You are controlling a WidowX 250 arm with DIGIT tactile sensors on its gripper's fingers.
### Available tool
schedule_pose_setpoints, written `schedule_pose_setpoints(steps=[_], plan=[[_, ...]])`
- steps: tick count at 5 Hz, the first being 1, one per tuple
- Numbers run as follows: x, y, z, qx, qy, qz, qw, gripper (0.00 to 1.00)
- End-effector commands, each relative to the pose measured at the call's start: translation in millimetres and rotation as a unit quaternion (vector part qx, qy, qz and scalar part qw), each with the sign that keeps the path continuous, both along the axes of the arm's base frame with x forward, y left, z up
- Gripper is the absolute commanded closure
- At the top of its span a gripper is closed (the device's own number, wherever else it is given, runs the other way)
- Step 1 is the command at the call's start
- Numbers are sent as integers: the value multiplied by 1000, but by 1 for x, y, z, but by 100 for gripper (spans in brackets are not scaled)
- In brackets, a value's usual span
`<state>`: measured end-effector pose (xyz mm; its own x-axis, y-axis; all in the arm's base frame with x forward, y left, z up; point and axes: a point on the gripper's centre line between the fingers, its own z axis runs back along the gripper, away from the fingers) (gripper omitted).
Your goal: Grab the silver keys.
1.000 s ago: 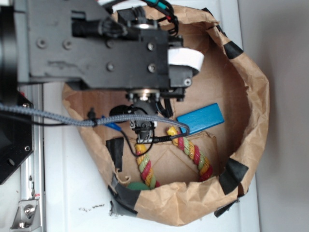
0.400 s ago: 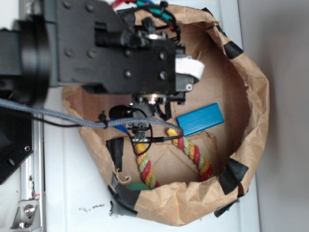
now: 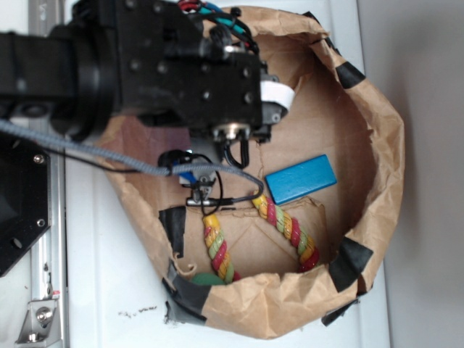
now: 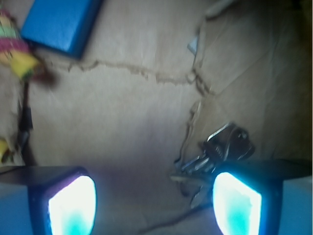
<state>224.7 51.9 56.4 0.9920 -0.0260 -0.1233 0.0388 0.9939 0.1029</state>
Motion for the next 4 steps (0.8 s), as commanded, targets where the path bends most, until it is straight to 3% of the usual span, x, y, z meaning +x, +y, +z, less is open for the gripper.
schedule_pose_setpoints(steps=[1, 2, 3, 4], plan=[[10, 25, 8, -12, 2, -5, 1000, 0], [5, 31, 4, -20, 11, -20, 1000, 0], [-1, 28, -13, -36, -6, -31, 999, 0], [-11, 27, -36, -49, 21, -29, 998, 0]])
